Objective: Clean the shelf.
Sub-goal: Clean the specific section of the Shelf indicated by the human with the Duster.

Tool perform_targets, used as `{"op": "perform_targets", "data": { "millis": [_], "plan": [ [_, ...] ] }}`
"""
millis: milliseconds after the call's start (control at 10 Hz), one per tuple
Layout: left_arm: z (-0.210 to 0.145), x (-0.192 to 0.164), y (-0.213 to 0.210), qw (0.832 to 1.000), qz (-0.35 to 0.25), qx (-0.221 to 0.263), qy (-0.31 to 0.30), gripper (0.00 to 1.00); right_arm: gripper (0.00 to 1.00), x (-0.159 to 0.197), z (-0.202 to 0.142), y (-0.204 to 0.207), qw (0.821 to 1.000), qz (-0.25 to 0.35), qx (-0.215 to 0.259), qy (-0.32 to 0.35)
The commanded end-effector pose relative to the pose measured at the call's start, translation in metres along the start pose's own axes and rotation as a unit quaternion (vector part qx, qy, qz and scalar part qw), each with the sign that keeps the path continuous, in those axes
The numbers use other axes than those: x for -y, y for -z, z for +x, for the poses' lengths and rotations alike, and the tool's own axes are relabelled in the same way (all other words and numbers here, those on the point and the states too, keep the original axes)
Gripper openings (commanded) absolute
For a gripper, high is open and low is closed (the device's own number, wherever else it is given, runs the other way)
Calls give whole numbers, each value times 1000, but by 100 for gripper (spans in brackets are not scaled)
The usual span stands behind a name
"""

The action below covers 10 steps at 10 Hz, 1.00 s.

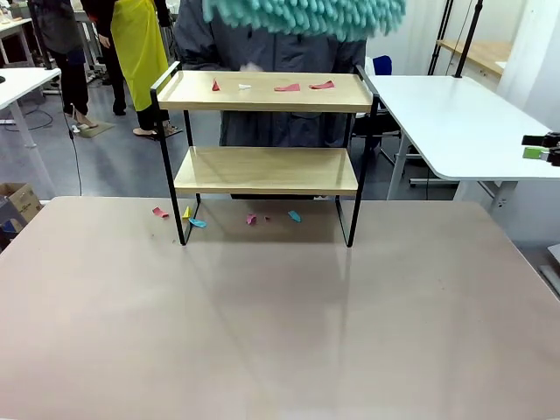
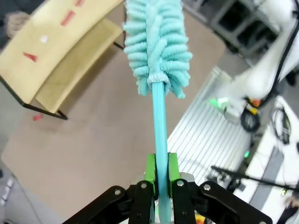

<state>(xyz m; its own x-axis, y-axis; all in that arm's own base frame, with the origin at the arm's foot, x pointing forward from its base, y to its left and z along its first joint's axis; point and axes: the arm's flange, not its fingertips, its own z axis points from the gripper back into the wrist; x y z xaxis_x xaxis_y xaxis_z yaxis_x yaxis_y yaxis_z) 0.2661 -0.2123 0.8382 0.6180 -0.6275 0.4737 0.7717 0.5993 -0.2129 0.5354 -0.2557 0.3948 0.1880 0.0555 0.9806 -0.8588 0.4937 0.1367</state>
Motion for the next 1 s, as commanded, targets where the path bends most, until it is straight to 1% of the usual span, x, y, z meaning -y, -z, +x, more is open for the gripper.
{"op": "perform_targets", "data": {
  "millis": [0,300,400,500,600,700,800,900],
  "plan": [
    [46,25,14,995,53,8,-89,13,100,-1,3,1,1000,0,-2,0],
    [93,54,50,979,105,53,-164,13,100,-1,3,1,1000,0,-2,0],
    [106,60,60,972,126,76,-183,13,100,-1,3,1,1000,0,-2,0],
    [114,64,70,967,148,91,-186,13,100,-1,3,1,1000,0,-2,0],
    [117,62,81,966,149,82,-194,13,100,-1,3,1,1000,0,-2,0],
    [111,56,89,966,155,34,-204,13,100,-1,3,1,1000,0,-2,0],
    [108,60,80,971,130,81,-183,13,100,-1,3,1,1000,0,-2,0],
    [108,60,80,971,130,81,-183,13,100,-1,3,1,1000,0,-2,0]
  ]
}}
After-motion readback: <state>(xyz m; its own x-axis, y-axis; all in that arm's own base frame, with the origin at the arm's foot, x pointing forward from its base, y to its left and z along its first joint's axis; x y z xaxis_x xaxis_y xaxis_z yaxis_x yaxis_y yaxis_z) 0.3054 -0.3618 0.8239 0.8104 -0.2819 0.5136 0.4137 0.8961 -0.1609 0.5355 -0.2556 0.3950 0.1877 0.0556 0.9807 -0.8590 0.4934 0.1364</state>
